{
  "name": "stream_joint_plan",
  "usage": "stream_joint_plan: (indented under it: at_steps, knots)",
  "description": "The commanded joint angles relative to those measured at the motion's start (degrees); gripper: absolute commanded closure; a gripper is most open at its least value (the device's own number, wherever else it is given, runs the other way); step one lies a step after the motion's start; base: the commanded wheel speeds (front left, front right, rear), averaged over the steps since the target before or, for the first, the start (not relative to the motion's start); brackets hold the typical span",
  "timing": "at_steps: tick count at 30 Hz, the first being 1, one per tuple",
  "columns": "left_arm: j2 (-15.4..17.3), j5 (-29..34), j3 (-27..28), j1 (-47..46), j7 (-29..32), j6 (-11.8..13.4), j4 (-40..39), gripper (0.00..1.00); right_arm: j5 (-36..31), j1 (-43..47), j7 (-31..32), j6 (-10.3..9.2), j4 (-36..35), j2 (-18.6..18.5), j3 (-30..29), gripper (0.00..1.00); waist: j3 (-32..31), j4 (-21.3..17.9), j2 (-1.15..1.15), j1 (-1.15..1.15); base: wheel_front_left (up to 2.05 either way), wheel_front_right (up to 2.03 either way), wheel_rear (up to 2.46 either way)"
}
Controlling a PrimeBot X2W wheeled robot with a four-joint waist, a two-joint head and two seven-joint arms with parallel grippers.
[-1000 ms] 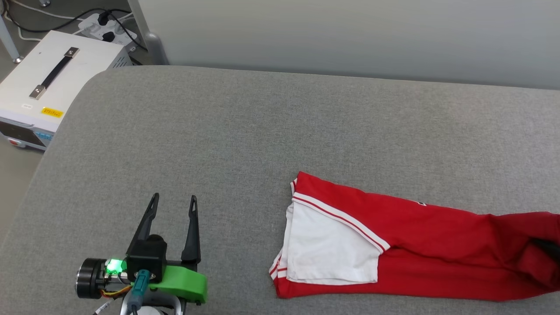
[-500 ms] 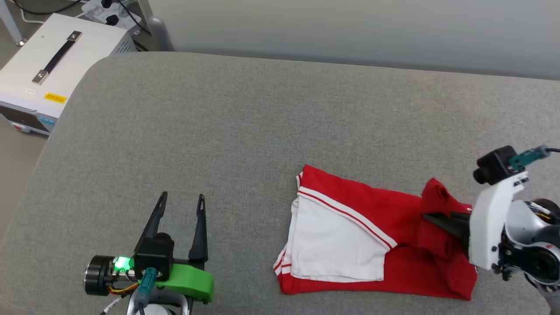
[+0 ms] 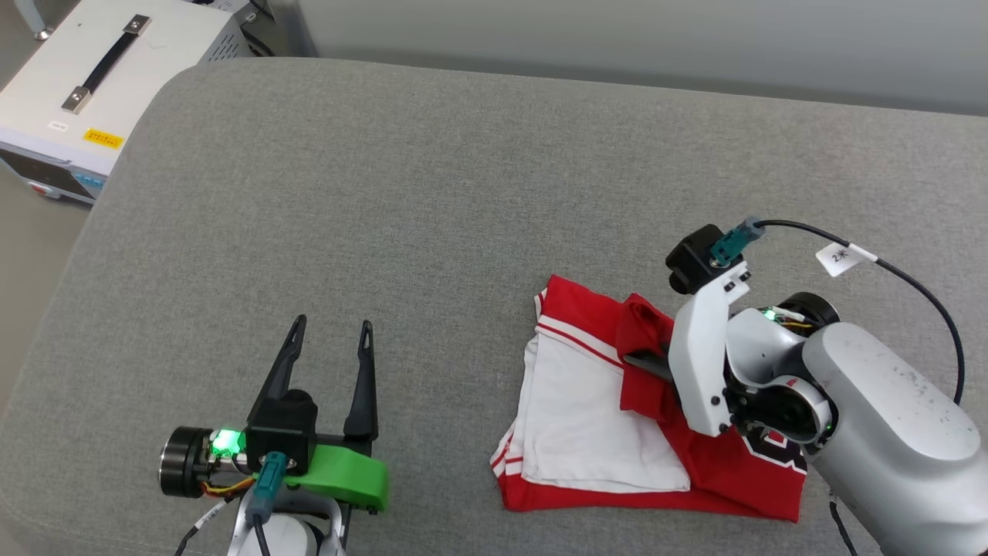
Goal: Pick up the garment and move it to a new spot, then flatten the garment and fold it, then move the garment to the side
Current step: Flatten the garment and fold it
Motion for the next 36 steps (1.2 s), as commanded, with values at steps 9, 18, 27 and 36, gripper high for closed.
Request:
stream_joint_plan:
  at_steps: [9, 18, 27, 36]
  knots:
    - [-1.15, 0.8, 0.22, -2.26, -0.33, -0.67, 0.21, 0.0, -1.38, -3.55, -5.44, -0.04, 10.88, 1.23, 8.11, 1.0, 2.38, 0.85, 0.0, 0.0, 0.0, 0.0, 0.0]
    - [-1.24, 0.97, 0.83, -0.96, -0.33, -0.8, 1.11, 0.0, 0.77, -4.2, -15.42, -0.04, 7.28, -2.46, 10.62, 0.0, -0.4, 0.07, 0.0, 0.0, 0.0, 0.0, 0.0]
    - [-0.73, 0.96, 1.8, 1.38, -0.33, -0.75, 0.9, 0.0, -5.49, 0.08, -33.98, -0.04, -0.4, -9.33, -0.11, 0.0, -3.91, -2.53, 0.0, 0.0, 0.0, 0.0, 0.0]
    - [-0.64, 0.85, 2.28, 3.02, -0.33, -0.77, 0.22, 0.0, -21.29, 11.88, -50.75, -0.04, 0.21, -3.88, -19.9, 0.0, -6.65, -5.12, 0.0, 0.0, 0.0, 0.0, 0.0]
